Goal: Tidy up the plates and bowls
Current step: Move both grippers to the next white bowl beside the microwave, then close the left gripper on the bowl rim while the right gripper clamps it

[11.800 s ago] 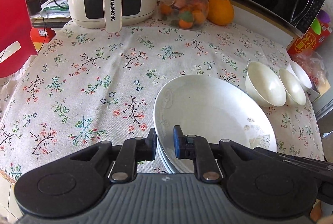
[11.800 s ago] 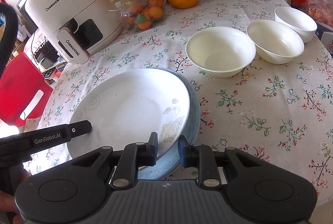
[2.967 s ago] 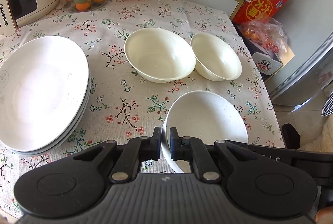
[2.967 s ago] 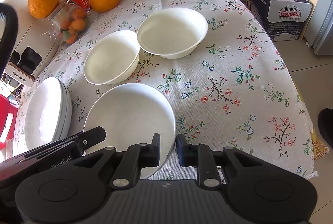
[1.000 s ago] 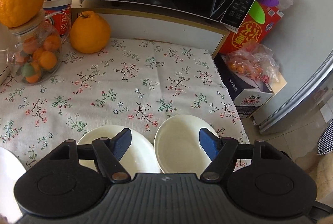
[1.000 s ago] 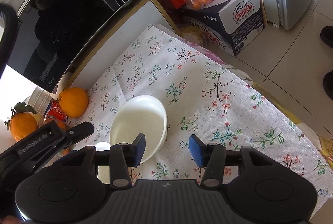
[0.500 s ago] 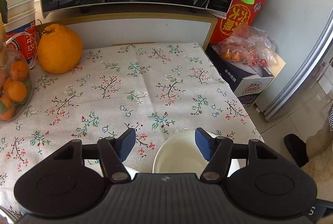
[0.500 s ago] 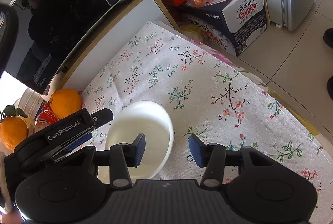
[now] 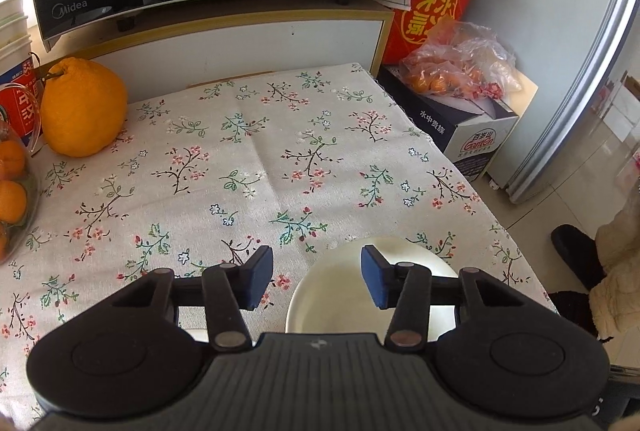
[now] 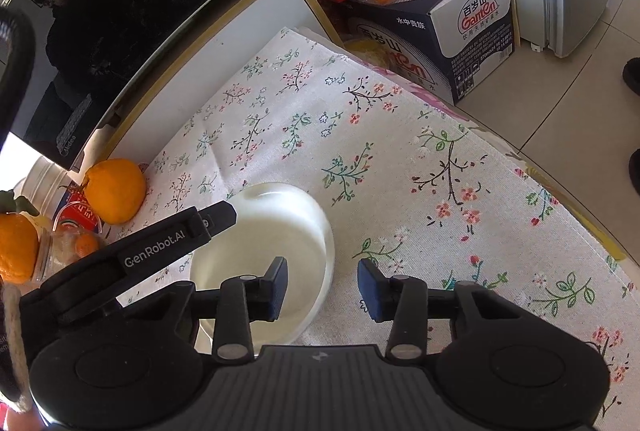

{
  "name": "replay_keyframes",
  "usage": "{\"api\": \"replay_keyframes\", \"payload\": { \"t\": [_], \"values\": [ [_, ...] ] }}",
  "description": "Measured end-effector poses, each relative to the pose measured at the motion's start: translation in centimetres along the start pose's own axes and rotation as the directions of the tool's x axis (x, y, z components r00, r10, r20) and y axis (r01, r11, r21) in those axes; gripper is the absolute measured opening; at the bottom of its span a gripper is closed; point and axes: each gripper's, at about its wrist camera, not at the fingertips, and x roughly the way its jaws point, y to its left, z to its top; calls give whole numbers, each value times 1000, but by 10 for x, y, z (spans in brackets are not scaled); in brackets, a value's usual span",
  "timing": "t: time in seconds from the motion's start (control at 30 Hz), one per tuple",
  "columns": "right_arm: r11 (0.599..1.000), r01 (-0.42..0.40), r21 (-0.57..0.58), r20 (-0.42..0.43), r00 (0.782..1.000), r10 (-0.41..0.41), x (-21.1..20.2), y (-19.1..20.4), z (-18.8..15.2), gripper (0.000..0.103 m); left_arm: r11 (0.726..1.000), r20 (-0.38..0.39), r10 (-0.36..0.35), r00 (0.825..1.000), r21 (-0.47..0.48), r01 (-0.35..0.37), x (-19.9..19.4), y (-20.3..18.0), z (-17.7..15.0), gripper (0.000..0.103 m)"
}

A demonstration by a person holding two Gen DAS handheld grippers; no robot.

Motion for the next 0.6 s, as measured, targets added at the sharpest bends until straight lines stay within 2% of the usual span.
{"api": "replay_keyframes", "payload": {
  "t": [0.2,0.27,0.6],
  "values": [
    [1000,1,-15,-13,1000,-1,5,2,-1,22,1000,-2,-3,1000,29,3,4,-6,-2,34],
    [1000,-4,-19,-13,1000,4,4,2,-1,19,999,-1,-4,1000,40,4,4,-8,-3,28],
    [1000,5,-13,-4,1000,-5,3,-2,0,16,999,11,-15,1000,41,14,2,-9,-2,20]
  ]
}}
